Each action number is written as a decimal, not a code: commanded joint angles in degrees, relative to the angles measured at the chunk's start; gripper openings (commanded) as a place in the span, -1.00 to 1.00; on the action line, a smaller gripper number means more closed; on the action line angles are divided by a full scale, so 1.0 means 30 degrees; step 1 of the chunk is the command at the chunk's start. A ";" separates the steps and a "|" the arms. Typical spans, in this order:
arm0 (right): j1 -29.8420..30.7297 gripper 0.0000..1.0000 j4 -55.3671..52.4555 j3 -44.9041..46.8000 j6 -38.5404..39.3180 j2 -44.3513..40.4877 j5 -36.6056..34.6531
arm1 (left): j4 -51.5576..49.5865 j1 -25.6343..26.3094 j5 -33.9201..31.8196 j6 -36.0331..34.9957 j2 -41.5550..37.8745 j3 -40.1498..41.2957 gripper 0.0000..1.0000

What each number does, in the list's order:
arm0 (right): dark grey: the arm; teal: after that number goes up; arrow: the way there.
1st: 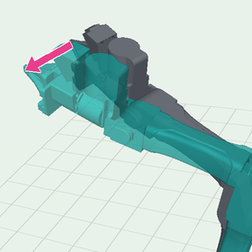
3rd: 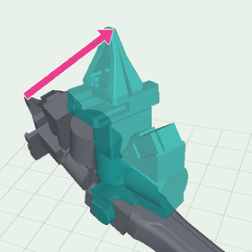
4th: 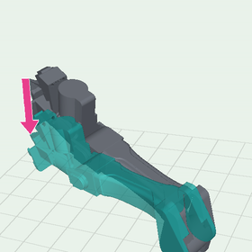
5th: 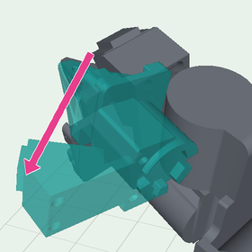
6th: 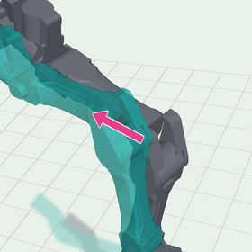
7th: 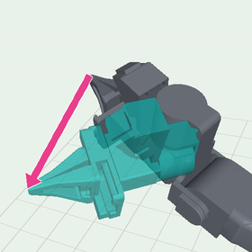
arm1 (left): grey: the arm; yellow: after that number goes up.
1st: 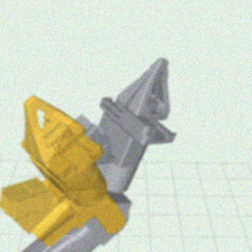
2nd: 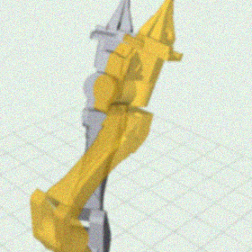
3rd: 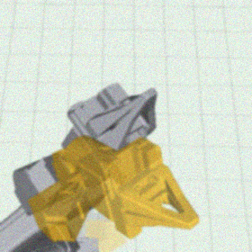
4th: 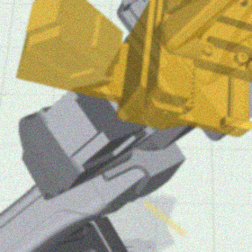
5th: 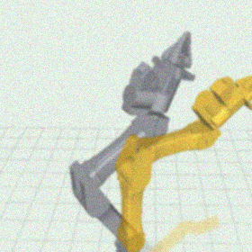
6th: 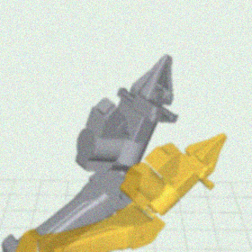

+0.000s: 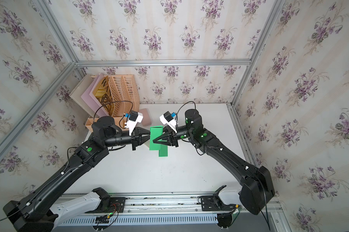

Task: Fold the square paper along the opposite sides
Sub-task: Fold the paper.

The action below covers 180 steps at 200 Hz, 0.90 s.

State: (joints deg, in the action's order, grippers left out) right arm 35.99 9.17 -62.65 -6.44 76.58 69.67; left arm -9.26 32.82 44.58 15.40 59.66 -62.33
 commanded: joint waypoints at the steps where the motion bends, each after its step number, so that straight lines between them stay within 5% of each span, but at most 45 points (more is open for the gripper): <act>1: 0.0036 -0.48 0.0283 0.0018 -0.0052 0.0014 0.0002 | 0.0372 -0.0025 -0.0046 -0.0123 -0.0081 0.0008 -1.00; 180: 0.0118 -0.49 0.0283 -0.0017 -0.0022 0.0117 -0.0051 | 0.0215 0.0000 -0.0074 -0.0215 -0.0052 -0.0029 -1.00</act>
State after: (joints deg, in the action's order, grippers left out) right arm 36.32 9.10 -62.33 -6.44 76.88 69.63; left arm -9.28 32.82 44.12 15.35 59.51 -62.33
